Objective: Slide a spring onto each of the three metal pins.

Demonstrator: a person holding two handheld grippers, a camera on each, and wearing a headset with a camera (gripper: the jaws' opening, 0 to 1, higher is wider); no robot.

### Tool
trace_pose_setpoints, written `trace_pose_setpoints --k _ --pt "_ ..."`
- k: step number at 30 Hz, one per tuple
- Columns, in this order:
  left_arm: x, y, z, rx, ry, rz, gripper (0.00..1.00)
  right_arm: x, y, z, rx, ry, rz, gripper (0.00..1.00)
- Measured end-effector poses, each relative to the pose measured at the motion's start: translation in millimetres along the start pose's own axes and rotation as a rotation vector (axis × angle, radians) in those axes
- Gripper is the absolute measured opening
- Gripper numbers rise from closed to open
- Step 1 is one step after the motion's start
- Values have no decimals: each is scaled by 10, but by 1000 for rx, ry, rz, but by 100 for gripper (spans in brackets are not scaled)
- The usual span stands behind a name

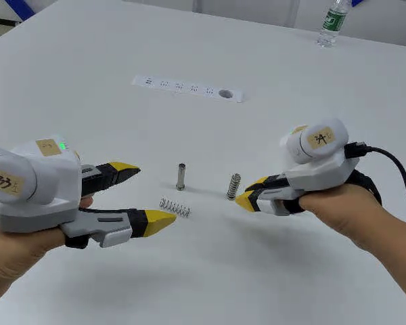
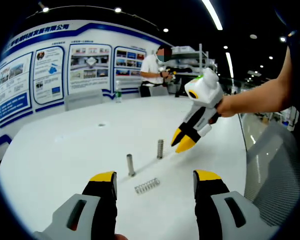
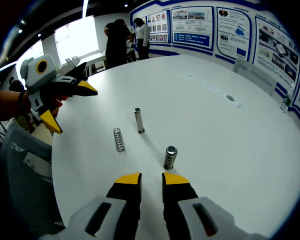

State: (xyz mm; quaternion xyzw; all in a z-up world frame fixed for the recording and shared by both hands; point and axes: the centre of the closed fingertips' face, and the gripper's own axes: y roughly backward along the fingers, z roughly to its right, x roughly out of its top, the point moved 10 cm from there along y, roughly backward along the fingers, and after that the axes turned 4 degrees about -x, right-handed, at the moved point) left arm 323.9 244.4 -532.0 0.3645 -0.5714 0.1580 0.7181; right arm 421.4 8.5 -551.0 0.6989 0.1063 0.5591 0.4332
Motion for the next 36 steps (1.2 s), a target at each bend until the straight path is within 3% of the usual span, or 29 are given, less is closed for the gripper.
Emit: trace_pose_setpoints --k 7,17,31,36 --pt "8 -8 13 -5 -5 -2 63 165 -92 -275 66 63 6 17" --pt "-26 32 -6 6 0 -5 63 511 -360 -457 128 160 7 17" --pt "-73 60 -17 9 2 -23 63 678 -799 -649 164 255 -68 17" --pt "-82 65 -15 11 3 -22 63 700 -913 -661 145 278 -100 17"
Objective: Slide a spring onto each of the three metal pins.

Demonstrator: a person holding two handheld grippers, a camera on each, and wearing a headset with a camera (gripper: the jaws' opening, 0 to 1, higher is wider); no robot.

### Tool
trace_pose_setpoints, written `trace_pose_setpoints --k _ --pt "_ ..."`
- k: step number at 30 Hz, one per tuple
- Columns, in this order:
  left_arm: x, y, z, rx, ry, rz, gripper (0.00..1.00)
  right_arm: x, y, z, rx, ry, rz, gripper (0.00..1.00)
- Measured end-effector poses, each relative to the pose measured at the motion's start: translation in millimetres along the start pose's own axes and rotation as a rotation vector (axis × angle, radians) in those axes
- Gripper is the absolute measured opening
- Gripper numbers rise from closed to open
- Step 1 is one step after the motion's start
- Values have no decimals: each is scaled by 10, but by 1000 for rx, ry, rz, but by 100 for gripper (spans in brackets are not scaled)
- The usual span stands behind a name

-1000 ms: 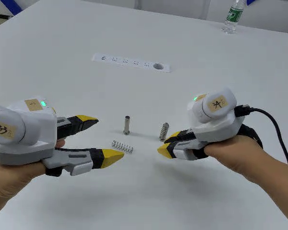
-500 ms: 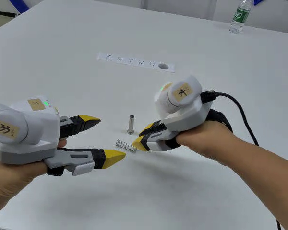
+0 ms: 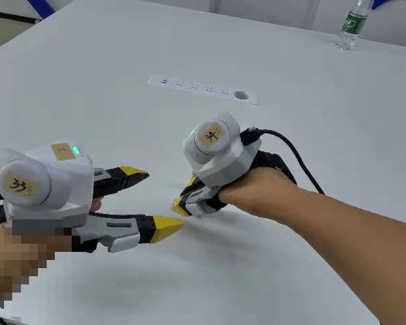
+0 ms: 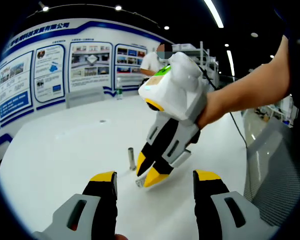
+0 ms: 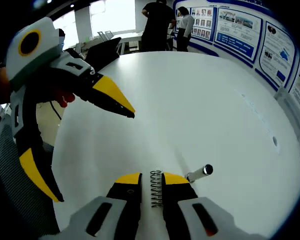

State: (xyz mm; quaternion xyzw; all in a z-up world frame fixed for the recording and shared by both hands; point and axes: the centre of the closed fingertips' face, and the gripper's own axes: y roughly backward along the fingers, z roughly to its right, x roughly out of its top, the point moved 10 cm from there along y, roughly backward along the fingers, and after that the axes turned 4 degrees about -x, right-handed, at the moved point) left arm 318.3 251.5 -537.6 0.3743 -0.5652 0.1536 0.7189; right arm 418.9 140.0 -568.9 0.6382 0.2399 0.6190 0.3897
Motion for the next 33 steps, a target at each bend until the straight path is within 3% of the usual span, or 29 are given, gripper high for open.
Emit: trace_pose_setpoints --k 8,17,27,33 --pt "-22 27 -7 4 4 -4 62 -22 -90 24 1 -7 -56 17" --pt "-25 30 3 6 7 -5 62 -37 -151 3 13 -9 -77 15" --pt "-29 33 13 5 9 -7 61 -49 -122 -20 11 -25 -68 12" --pt "-35 15 27 0 11 -9 61 -35 67 -55 13 -44 -13 12"
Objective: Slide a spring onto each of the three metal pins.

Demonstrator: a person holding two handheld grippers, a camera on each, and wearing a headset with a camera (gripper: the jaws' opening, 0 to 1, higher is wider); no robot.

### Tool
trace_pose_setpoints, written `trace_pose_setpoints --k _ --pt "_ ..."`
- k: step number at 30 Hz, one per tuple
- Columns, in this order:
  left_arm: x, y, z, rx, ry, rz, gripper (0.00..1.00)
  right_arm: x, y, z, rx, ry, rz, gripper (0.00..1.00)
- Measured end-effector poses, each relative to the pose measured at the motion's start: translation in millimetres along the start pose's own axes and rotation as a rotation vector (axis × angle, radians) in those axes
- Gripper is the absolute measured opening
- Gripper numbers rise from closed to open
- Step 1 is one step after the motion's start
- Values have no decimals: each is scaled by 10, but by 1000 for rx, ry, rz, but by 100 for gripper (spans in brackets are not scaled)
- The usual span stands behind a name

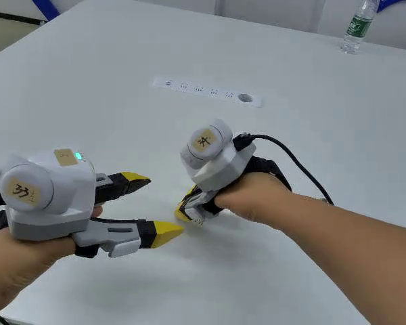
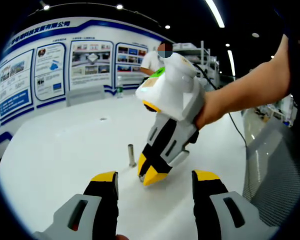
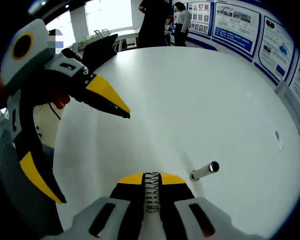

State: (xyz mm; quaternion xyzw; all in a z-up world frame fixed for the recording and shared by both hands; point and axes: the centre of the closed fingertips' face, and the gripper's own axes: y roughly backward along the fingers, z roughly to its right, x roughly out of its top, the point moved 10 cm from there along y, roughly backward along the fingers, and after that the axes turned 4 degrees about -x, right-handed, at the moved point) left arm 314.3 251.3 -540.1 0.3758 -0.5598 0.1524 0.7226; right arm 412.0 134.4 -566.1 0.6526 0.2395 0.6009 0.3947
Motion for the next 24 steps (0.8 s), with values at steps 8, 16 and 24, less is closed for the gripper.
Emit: trace_pose_setpoints --k 8,16,24 --pt "24 -70 52 -22 -3 2 59 -68 368 -7 -22 -53 107 12" --pt "104 -137 129 -56 -5 17 57 -98 798 -40 -22 -159 263 12" --pt "236 -233 222 -104 6 55 49 -87 1048 -98 -6 -251 386 12"
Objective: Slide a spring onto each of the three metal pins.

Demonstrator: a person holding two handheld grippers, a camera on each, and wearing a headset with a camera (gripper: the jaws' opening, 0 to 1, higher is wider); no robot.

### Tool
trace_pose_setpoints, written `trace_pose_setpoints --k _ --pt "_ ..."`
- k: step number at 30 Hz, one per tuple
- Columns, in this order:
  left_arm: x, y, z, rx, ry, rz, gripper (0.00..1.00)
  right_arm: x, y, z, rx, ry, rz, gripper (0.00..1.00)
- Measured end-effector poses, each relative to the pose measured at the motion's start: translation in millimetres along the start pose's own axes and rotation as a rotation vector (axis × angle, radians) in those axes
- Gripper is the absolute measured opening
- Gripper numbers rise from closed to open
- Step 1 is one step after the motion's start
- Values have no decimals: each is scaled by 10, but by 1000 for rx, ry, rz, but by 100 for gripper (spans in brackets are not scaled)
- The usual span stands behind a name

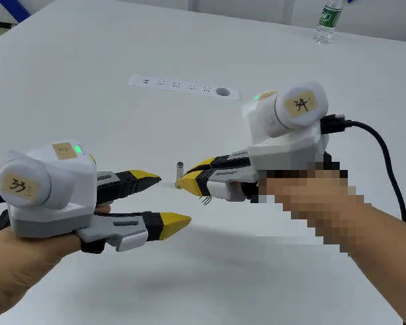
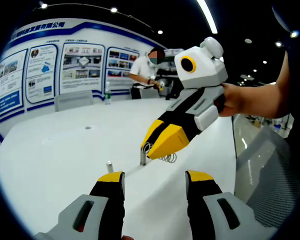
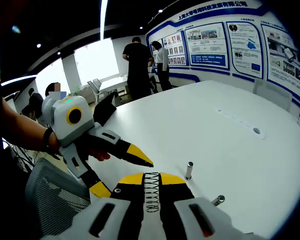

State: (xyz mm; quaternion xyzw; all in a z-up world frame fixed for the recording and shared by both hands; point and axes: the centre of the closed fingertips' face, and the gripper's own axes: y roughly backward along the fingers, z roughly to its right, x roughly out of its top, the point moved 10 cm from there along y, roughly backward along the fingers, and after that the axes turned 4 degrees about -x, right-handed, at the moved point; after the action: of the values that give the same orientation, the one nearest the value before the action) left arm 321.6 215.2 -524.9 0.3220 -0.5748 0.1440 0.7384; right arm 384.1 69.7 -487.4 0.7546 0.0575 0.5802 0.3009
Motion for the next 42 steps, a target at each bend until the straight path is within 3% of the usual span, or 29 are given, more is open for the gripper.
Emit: trace_pose_setpoints --k 6,9,20,32,42 --pt "75 -92 76 -50 14 22 41 7 55 -62 1 -13 34 12" --pt "103 -122 106 -85 49 39 36 19 55 -85 3 -14 55 12" --pt "164 -140 96 -86 116 82 25 54 54 -180 14 -18 95 12" --pt "142 -104 54 -46 22 60 14 89 102 -175 9 -9 107 11" --pt "136 -28 -16 -23 -6 61 11 125 145 -146 4 18 99 11"
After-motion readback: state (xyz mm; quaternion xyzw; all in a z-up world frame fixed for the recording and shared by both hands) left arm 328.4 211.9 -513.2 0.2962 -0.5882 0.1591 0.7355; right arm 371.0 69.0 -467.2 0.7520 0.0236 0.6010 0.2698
